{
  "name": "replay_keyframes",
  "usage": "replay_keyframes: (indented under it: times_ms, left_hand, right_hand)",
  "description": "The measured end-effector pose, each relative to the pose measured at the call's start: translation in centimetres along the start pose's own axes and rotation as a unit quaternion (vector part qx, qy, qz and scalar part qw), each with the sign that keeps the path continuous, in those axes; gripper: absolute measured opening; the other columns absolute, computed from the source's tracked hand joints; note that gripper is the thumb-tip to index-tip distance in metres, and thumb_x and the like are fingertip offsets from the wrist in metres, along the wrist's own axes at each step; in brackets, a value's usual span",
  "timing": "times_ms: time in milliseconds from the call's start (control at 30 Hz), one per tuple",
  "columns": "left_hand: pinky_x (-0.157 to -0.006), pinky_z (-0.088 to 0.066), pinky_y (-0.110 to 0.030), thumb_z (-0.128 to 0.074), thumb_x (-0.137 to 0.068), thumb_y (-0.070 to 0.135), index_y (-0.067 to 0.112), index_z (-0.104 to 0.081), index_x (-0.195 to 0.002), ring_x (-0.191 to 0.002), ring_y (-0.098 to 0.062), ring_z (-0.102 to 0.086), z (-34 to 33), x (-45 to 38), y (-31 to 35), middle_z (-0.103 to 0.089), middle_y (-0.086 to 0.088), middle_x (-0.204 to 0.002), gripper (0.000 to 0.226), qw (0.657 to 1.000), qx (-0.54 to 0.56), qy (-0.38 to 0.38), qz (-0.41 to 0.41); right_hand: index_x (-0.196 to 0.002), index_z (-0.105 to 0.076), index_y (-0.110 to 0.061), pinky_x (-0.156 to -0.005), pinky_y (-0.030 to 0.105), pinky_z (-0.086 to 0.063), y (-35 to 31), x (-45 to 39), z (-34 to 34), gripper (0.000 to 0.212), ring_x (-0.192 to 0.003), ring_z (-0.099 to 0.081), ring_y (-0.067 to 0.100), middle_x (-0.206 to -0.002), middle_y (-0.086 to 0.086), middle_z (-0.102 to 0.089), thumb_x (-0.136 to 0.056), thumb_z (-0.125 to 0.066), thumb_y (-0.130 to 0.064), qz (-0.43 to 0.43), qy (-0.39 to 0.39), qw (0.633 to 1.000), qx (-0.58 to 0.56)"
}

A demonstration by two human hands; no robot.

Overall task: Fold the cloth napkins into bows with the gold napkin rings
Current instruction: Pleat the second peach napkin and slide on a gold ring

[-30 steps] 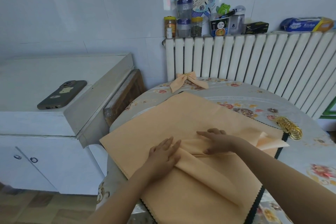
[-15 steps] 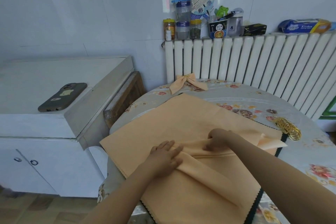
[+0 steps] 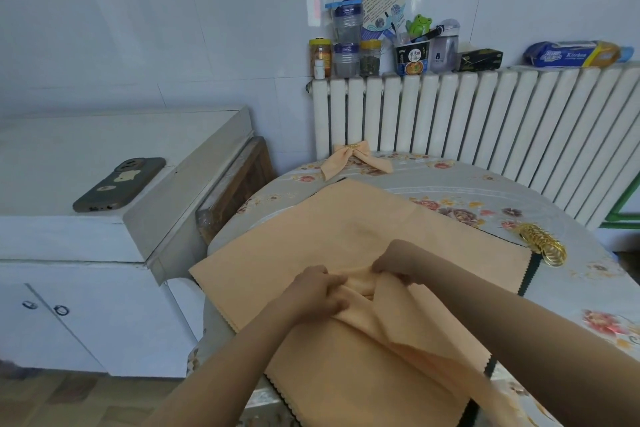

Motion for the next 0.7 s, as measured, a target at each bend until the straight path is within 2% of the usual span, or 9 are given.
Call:
replay_keyframes:
  times_ms: [67,167,267,367,467,533,600,667,700]
  left_hand:
    - [-0.083,-0.033,-0.021,-0.057,-0.091,0.030,0.022,-0.049,-0.136,-0.106,-0.020,-0.050,0.3,0.0,-0.3,-0.052,-0.006,-0.109,0.047,0.999,0.045,-0.004,0.001]
    - [-0.090,-0.041,-0.028,-0.044,-0.098,0.030,0.013,-0.053,-0.125,-0.093,-0.015,-0.054,1.6,-0.1,-0.5,-0.060,-0.002,-0.103,0.034,0.978,0.191,-0.045,0.070]
    - [-0.083,-0.043,-0.025,-0.030,-0.102,0.037,0.006,-0.052,-0.117,-0.087,-0.013,-0.051,3.1,0.5,-0.1,-0.057,-0.004,-0.101,0.041,0.947,0.288,-0.112,0.088]
    - [-0.084,-0.042,-0.023,-0.031,-0.101,0.042,0.004,-0.055,-0.117,-0.092,-0.014,-0.050,4.0,1.1,0.2,-0.056,-0.005,-0.104,0.048,0.950,0.266,-0.150,0.061]
    - [-0.075,-0.039,-0.025,-0.055,-0.092,0.042,0.013,-0.058,-0.107,-0.085,-0.012,-0.050,3.9,0.9,-0.1,-0.057,0.002,-0.096,0.034,0.984,0.114,-0.137,0.019]
    - [-0.071,-0.037,-0.027,-0.062,-0.087,0.039,0.016,-0.058,-0.100,-0.087,-0.016,-0.052,2.9,0.7,0.1,-0.059,-0.001,-0.098,0.026,0.995,0.033,-0.088,0.020]
    - [-0.074,-0.037,-0.029,-0.058,-0.089,0.033,0.012,-0.059,-0.102,-0.096,-0.024,-0.054,1.9,0.5,0.9,-0.059,-0.009,-0.108,0.025,0.999,-0.028,-0.033,0.025]
    - [-0.083,-0.038,-0.031,-0.053,-0.092,0.028,0.007,-0.057,-0.106,-0.106,-0.029,-0.052,1.0,0.3,1.2,-0.053,-0.013,-0.116,0.026,0.997,-0.060,0.016,0.038]
    - [-0.087,-0.038,-0.033,-0.051,-0.093,0.026,0.006,-0.055,-0.109,-0.109,-0.030,-0.050,0.9,0.2,1.1,-0.051,-0.014,-0.118,0.026,0.996,-0.061,0.037,0.049]
  right_hand:
    - [-0.084,-0.051,0.002,-0.043,0.027,-0.044,0.2,0.9,-0.5,0.014,-0.054,-0.052,0.023,-0.072,0.014,-0.051,-0.091,-0.055,-0.009,-0.026,-0.031,0.987,-0.157]
    - [-0.110,-0.049,0.013,-0.044,0.030,-0.052,0.6,1.4,-1.6,0.025,-0.060,-0.061,0.030,-0.081,0.021,-0.059,-0.093,-0.048,-0.005,-0.026,-0.071,0.963,-0.259]
    - [-0.110,-0.052,0.012,-0.066,0.040,-0.059,0.6,1.8,-2.9,0.024,-0.071,-0.066,0.032,-0.091,0.024,-0.061,-0.092,-0.050,-0.004,-0.011,-0.110,0.946,-0.304]
    - [-0.104,-0.055,0.007,-0.077,0.039,-0.055,0.6,2.1,-3.5,0.017,-0.077,-0.064,0.028,-0.090,0.020,-0.063,-0.095,-0.047,-0.006,0.018,-0.121,0.945,-0.302]
    - [-0.098,-0.056,0.004,-0.078,0.038,-0.055,0.9,2.3,-3.4,0.011,-0.079,-0.065,0.026,-0.090,0.019,-0.063,-0.095,-0.046,0.000,0.052,-0.134,0.938,-0.315]
    - [-0.100,-0.056,0.002,-0.079,0.037,-0.056,1.2,2.2,-3.4,0.013,-0.081,-0.066,0.026,-0.091,0.017,-0.065,-0.093,-0.045,0.004,0.078,-0.122,0.947,-0.285]
    - [-0.106,-0.058,0.000,-0.077,0.033,-0.057,1.3,2.1,-3.6,0.020,-0.084,-0.066,0.025,-0.094,0.017,-0.066,-0.091,-0.046,0.004,0.110,-0.081,0.967,-0.214]
    - [-0.112,-0.062,-0.007,-0.079,0.025,-0.051,1.3,1.9,-3.8,0.028,-0.092,-0.064,0.023,-0.103,0.013,-0.067,-0.087,-0.051,-0.002,0.177,0.015,0.982,-0.062]
    - [-0.116,-0.063,-0.012,-0.085,0.023,-0.045,1.3,1.8,-3.9,0.032,-0.101,-0.061,0.022,-0.110,0.009,-0.065,-0.085,-0.054,-0.008,0.219,0.060,0.973,0.039]
Point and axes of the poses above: each hand's wrist, its own x-axis away from the middle knuckle, its own z-axis out of the back of the hand, y = z × x, the point moved 2 cm from there along -x, towards the middle knuckle
